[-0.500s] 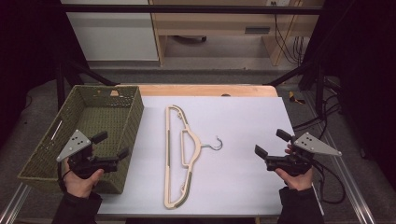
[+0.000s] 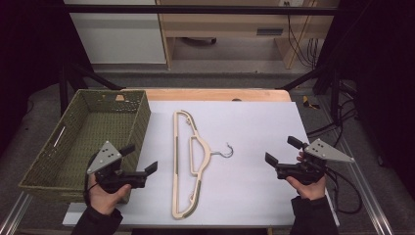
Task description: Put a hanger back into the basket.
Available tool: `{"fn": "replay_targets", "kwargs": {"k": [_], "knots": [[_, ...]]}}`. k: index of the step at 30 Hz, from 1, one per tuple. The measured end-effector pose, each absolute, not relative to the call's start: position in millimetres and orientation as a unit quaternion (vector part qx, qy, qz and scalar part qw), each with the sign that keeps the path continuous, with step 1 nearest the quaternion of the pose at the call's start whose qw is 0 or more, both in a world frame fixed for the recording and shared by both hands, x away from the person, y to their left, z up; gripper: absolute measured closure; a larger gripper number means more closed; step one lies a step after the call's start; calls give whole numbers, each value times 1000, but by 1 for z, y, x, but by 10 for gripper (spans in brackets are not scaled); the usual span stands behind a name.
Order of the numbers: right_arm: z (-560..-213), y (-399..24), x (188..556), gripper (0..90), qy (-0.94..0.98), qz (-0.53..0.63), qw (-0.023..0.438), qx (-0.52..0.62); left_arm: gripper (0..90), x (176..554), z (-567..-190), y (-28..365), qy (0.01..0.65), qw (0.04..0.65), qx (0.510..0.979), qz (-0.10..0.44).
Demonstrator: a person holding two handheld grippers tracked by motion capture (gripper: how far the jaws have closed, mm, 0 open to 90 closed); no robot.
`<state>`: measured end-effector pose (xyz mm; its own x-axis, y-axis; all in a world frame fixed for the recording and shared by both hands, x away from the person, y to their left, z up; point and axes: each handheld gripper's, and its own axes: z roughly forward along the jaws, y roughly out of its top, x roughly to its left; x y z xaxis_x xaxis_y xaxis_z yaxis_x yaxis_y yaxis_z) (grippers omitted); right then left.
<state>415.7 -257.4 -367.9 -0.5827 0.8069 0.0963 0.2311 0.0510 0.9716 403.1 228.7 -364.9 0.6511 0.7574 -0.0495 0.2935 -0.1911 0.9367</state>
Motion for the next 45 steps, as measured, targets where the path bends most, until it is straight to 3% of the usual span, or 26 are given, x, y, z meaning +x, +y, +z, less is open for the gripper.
{"fn": "replay_targets", "kwargs": {"k": [17,24,27,34,45], "knots": [[-371,-254,418,20,689,565,245,381,123,408,-412,152,348,458,799,176],[-374,-249,420,23,697,559,239,381,247,410,-434,127,358,422,818,155],[-375,-248,420,27,699,557,237,380,360,411,-444,119,357,406,829,142],[-376,-246,421,29,702,554,235,380,500,416,-466,108,369,363,849,108],[-377,-245,421,31,707,551,233,378,595,418,-471,104,383,351,850,84]]}}
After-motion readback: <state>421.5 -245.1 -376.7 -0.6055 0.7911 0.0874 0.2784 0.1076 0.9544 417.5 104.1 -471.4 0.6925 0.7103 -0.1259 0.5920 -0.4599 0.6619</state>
